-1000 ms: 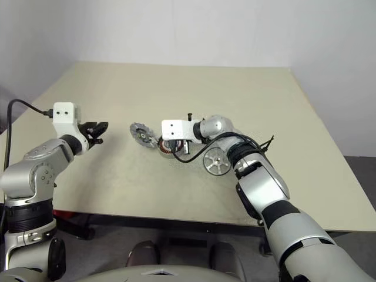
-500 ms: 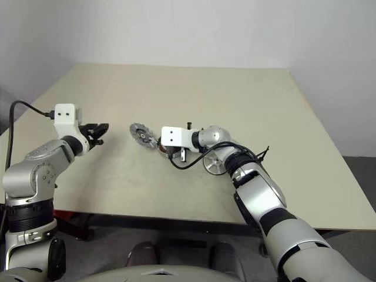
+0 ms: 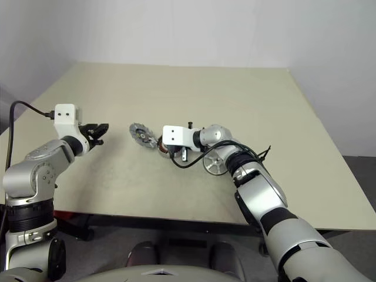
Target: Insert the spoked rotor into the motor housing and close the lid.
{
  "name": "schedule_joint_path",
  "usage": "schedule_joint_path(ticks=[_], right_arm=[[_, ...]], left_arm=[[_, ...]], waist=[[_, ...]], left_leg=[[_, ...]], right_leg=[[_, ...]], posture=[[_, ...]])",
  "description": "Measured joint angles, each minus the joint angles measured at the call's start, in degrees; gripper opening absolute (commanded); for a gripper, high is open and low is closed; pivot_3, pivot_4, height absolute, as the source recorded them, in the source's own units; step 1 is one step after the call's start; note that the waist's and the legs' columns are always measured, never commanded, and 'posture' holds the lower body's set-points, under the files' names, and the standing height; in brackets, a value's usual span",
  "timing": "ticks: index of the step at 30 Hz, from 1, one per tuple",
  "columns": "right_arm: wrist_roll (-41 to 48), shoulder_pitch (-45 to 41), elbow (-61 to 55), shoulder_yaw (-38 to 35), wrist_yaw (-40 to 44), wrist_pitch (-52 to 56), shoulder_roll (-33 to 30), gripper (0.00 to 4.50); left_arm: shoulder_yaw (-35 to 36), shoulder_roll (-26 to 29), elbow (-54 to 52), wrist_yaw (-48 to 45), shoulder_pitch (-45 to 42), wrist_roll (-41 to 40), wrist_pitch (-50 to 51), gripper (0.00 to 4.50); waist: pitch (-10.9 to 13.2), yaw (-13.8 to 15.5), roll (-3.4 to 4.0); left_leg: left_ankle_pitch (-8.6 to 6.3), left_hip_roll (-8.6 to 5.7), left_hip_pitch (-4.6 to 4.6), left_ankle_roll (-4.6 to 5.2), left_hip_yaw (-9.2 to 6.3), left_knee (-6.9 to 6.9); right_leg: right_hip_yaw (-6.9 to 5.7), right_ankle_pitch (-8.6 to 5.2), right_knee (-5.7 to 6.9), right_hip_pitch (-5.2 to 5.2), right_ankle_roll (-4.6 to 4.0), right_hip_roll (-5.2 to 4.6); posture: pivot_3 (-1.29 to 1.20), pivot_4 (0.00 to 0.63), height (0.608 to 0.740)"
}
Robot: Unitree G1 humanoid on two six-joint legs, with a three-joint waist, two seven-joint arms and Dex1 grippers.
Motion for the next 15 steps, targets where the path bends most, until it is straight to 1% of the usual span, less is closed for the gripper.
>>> schedule_joint_path(ticks=[15], right_arm=[[1.03,-1.6,-0.39,-1.74,0.37,0.98,-0.67,0.04]], left_arm=[[0.01,-0.04,0.0,0.1,0.77,0.0,0.0,1.97]], waist=[[0.0,-0.02,0.0]], left_leg=[[0.0,0.0,-0.13,0.0,0.0,-0.02]], right_leg=[[0.0,0.0,-0.03,-0.14,-0.01,0.01]], posture=[[0.0,0.0,0.74]])
